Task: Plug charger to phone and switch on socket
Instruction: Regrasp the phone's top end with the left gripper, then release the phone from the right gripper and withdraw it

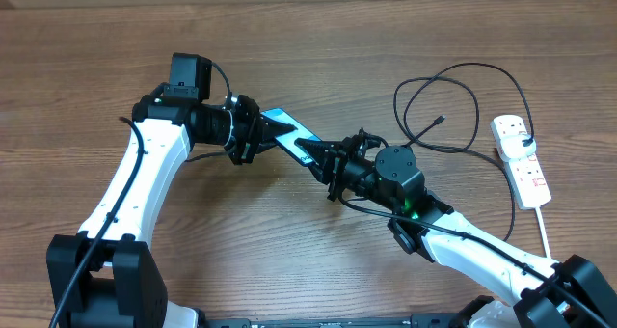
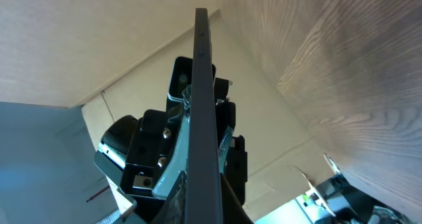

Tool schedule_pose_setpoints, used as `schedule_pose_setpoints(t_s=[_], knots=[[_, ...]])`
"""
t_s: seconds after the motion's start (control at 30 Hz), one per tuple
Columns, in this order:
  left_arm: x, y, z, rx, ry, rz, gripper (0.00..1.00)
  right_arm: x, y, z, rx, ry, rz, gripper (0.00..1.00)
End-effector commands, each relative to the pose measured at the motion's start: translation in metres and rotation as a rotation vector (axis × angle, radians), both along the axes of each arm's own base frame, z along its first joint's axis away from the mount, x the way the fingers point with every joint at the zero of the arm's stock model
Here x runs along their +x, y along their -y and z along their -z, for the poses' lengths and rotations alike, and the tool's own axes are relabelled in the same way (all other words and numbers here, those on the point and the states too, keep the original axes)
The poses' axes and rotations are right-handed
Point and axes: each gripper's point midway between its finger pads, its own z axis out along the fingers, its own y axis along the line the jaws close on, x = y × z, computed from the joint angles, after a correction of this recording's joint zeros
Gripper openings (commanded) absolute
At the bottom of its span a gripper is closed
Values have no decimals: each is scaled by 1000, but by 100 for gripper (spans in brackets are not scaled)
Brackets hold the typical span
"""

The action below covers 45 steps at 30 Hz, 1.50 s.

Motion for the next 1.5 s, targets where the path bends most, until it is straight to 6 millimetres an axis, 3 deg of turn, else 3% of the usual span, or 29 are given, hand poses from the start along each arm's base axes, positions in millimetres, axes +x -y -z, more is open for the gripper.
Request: schedule_pose_setpoints(t_s=[0.0, 0.13, 0.23, 0.43, 0.57, 0.77, 0.9, 1.03, 1.23, 1.47], knots=[[-3, 3, 2, -10, -51, -12, 5, -1, -4, -11, 91, -92, 5, 4], [-3, 3, 2, -10, -58, -19, 4, -1, -4, -11, 91, -91, 5, 4], [-1, 3, 1, -13, -61, -30, 4, -1, -4, -11, 91, -91, 5, 13], [11, 4, -4, -29, -29, -58, 4, -1, -4, -11, 91, -91, 4, 17], [23, 1, -2, 3, 25, -79, 4, -2, -5, -10, 89, -96, -2, 38], [43, -33, 26, 288, 197, -91, 4, -5, -4, 2, 11, -58, -22, 69], [41, -47, 37, 406, 280, -4, 4, -6, 2, 26, -143, 0, -28, 86], [32, -58, 44, 460, 295, 67, 4, 2, 24, 65, -395, 61, 26, 99], [14, -62, 51, 483, 293, 173, 4, 3, 58, 104, -721, 137, 37, 100], [-3, -49, 47, 402, 328, 294, 4, 8, 71, 110, -788, 135, 83, 100]])
